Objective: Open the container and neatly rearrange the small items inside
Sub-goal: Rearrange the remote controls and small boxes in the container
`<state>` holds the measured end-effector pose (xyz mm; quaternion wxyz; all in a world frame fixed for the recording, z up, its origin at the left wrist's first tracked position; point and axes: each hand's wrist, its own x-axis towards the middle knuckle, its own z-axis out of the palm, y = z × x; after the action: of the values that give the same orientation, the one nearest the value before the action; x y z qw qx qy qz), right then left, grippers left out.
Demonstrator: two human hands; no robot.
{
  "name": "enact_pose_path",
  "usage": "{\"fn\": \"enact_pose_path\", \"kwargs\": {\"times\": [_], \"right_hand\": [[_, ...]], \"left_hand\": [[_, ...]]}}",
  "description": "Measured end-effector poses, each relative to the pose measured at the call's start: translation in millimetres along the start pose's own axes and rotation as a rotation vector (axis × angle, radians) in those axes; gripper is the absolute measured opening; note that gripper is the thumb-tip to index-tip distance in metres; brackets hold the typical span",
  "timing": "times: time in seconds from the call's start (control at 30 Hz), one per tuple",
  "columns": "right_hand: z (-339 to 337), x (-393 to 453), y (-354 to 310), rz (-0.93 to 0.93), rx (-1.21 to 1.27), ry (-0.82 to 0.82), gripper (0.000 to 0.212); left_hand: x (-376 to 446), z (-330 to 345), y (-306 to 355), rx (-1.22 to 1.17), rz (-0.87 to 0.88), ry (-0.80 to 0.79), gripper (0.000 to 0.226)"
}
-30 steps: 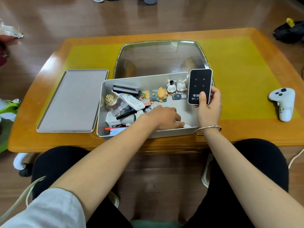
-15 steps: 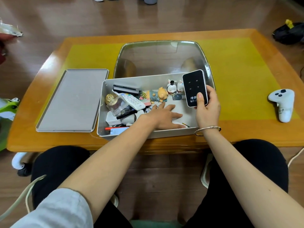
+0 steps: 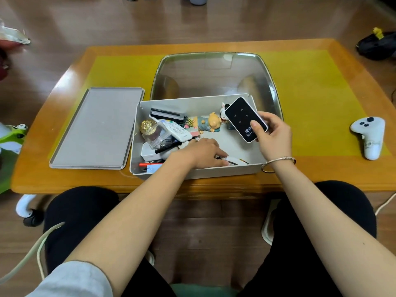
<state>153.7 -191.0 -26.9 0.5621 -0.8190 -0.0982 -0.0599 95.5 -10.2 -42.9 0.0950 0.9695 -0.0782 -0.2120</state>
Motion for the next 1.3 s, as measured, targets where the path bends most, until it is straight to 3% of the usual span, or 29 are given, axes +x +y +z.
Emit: {"fn": "enact_pose_path", "kwargs": {"times": [0.23,0.4,0.6,0.8,0.93,1.13,1.3], "right_hand": [[-2.2,17.4,-15.1,-0.175,-0.481,-0.244,0.024],[4.0,27.5,-32.2,-0.129,-0.833,-0.417,0.023],[14.5,34.8,-44.3,-0.013,-0.901,-0.579,0.022],[25.9,24.2,-47.2,-0.074,-1.171,-0.533,0.038],[25.9,9.5,-47.0,-0.124,-1.253,-0.496,0.036],[25.9,-0.6,-33.3,0.042,-1.212,-0.797,0.044],[33.0,1.4,-22.9,0.083,-1.138,-0.871,0.049]], "left_hand": [[1.7,3.5,-4.4,-0.014,0.026,0.021,0.049],[0.0,4.9,-7.3,-0.079,0.055,0.078,0.045],[-5.0,6.6,-11.6,-0.187,0.074,0.150,0.039],[-4.8,7.5,-11.3,-0.141,0.061,0.177,0.039],[-4.9,7.9,-12.3,-0.126,0.053,0.178,0.041],[-2.7,7.7,-11.2,-0.048,0.025,0.180,0.057],[-1.7,7.2,-10.0,0.001,0.015,0.173,0.065]]}}
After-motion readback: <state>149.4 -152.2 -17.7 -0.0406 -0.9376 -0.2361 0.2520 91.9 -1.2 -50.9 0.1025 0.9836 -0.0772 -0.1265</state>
